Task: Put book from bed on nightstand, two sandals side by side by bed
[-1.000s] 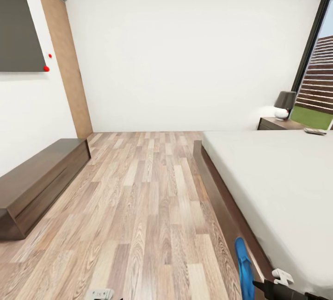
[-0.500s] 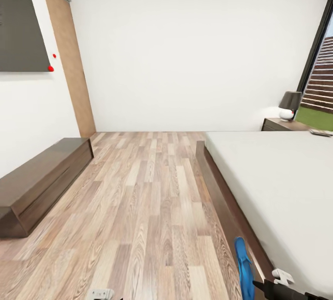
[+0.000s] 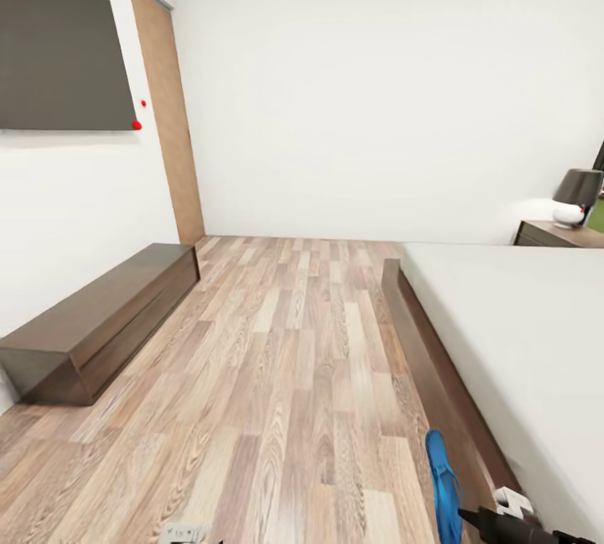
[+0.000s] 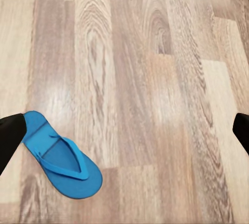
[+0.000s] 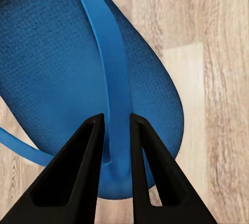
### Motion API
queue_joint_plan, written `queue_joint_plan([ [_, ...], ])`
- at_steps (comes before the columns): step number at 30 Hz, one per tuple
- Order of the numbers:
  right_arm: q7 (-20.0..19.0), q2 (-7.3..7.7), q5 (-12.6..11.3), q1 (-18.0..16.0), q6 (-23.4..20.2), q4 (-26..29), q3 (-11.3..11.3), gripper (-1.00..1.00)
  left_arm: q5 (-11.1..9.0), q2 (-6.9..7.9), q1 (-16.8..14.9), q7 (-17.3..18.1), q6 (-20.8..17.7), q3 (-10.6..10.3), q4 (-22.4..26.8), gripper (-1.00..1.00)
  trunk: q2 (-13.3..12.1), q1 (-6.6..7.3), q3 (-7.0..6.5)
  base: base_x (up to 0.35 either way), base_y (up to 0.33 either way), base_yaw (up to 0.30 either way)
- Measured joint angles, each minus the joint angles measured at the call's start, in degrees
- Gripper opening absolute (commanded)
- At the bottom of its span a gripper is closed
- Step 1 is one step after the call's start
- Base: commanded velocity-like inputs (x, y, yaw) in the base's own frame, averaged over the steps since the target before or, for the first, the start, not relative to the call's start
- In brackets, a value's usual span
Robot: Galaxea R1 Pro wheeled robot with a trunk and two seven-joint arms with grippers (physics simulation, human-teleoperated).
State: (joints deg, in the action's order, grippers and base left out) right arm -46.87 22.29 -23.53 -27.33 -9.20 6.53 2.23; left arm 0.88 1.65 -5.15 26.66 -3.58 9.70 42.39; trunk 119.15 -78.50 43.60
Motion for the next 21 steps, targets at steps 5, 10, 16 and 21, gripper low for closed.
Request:
queue_joint_plan([
  [5,0.0,0.0,-0.02,0.0,0.0,0.0,0.01,-1.0,0.0,-0.01,0.0,-0.01,0.0,0.0,0.0,1.0,0.0,0.0,0.0,0.0,0.0,0.236],
  [10,0.0,0.0,-0.01,0.0,0.0,0.0,0.01,-1.0,0.0,-0.02,0.0,0.0,0.0,0.0,0.0,1.0,0.0,0.0,0.0,0.0,0.0,0.236],
  [16,0.0,0.01,-0.02,0.0,0.0,0.0,0.01,-1.0,0.0,-0.01,0.0,0.02,0.0,0.0,0.0,1.0,0.0,0.0,0.0,0.0,0.0,0.236],
  [21,-0.01,0.02,-0.01,0.0,0.0,0.0,0.01,-1.0,0.0,-0.01,0.0,0.01,0.0,0.0,0.0,1.0,0.0,0.0,0.0,0.0,0.0,0.236],
])
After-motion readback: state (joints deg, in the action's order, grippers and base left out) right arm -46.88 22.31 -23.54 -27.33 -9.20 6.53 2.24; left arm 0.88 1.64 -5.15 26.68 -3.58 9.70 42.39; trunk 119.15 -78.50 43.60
